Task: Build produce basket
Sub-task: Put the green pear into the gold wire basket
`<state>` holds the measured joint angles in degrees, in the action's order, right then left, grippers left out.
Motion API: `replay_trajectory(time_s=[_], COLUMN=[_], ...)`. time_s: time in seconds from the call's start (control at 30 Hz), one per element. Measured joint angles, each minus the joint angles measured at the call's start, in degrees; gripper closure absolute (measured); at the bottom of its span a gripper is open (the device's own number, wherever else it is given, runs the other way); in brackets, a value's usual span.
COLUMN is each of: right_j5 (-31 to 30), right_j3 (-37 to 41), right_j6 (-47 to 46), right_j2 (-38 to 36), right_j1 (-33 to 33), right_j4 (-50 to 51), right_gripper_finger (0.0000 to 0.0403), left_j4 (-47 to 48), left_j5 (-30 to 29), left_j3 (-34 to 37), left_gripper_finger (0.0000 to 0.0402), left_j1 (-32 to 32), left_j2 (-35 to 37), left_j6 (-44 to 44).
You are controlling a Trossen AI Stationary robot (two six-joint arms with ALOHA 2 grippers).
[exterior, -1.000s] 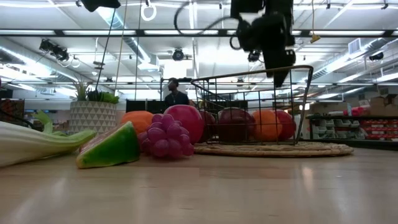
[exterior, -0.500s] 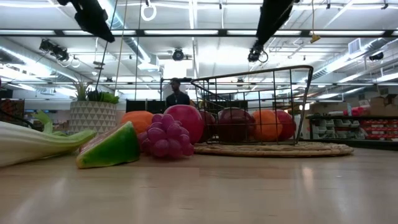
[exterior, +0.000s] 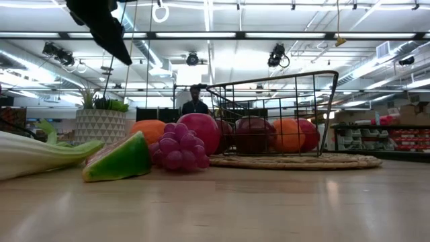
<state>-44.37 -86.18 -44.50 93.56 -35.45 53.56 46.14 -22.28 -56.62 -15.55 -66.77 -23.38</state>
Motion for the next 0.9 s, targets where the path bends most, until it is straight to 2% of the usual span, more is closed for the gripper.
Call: replay_trajectory(time_s=[0.13, 0.33, 0.57, 0.73, 0.9], right_j5=[-0.98, -1.26, -1.24, -1.09, -2.3], right_j3=[5.5, 12.84, 20.28, 24.78, 30.63], right_j6=[3.19, 9.04, 14.91, 16.24, 18.39], right_j2=[0.09, 0.09, 0.11, 0.13, 0.13], right_j1=[-0.78, -0.87, -2.36, -4.13, -5.56], right_j4=[-12.24, -29.96, -45.5, -52.52, -63.77], right_gripper_finger=[0.0026, 0.0026, 0.0026, 0.0027, 0.0027], left_j4=[0.59, 7.23, 6.22, 5.13, 3.71], left_j5=[-0.03, 1.66, 4.64, 4.39, 3.96], left_j3=[-0.04, 0.04, -0.04, -0.08, -0.12], left_gripper_finger=[0.0005, 0.0005, 0.0005, 0.0005, 0.0005], left_j1=[1.85, 10.79, 20.92, 23.95, 26.12], left_j2=[-1.6, -3.48, -3.77, -5.45, -7.66], left_j6=[0.24, 5.07, 17.87, 29.53, 36.04])
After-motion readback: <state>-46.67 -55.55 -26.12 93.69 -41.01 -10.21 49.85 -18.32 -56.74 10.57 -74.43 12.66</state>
